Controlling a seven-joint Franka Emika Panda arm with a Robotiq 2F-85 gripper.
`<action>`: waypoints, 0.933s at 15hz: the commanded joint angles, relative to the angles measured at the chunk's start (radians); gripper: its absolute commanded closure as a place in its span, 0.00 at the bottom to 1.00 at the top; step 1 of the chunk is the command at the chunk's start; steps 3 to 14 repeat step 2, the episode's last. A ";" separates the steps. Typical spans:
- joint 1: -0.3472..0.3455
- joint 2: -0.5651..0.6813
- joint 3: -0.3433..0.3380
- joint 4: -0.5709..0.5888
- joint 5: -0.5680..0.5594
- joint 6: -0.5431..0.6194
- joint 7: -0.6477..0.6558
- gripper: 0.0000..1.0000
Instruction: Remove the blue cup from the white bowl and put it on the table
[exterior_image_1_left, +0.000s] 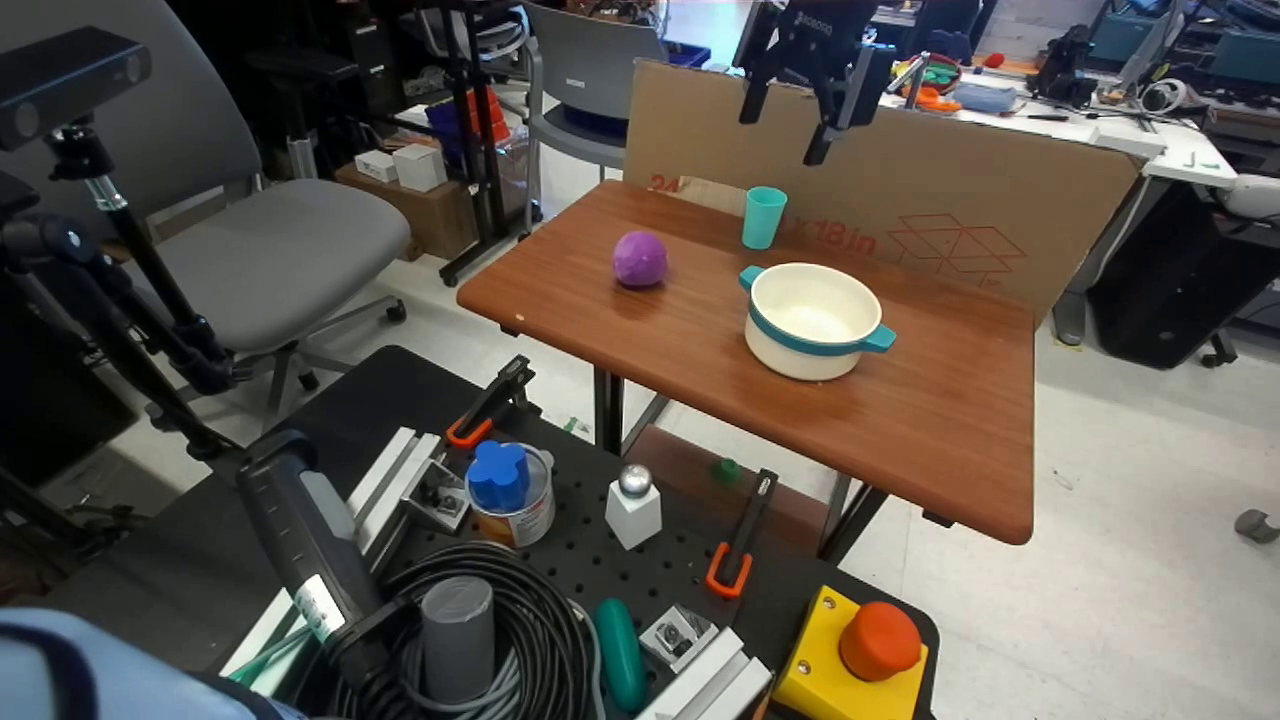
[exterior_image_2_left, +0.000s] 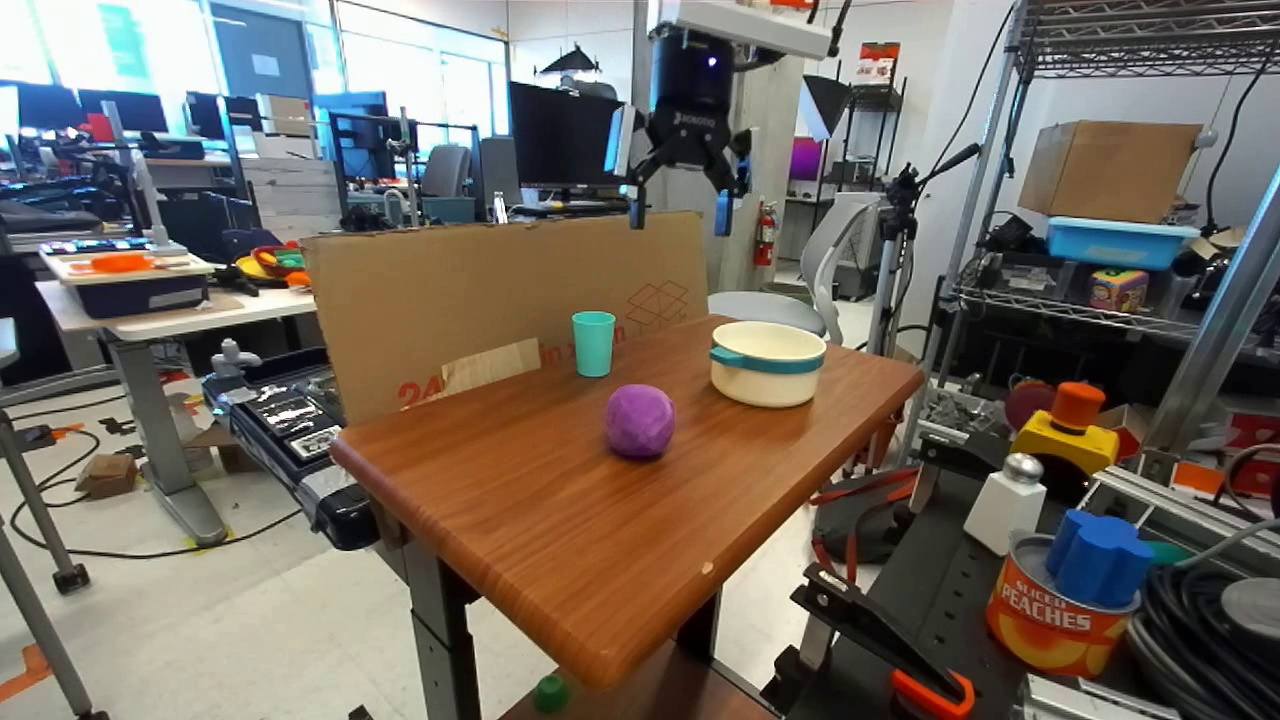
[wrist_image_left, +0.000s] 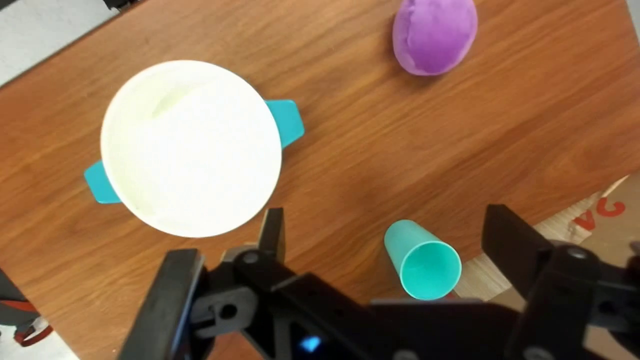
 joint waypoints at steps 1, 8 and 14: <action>-0.013 -0.033 0.006 -0.031 -0.003 -0.007 -0.011 0.00; -0.016 -0.054 0.006 -0.052 -0.003 -0.009 -0.017 0.00; -0.016 -0.054 0.006 -0.052 -0.003 -0.009 -0.017 0.00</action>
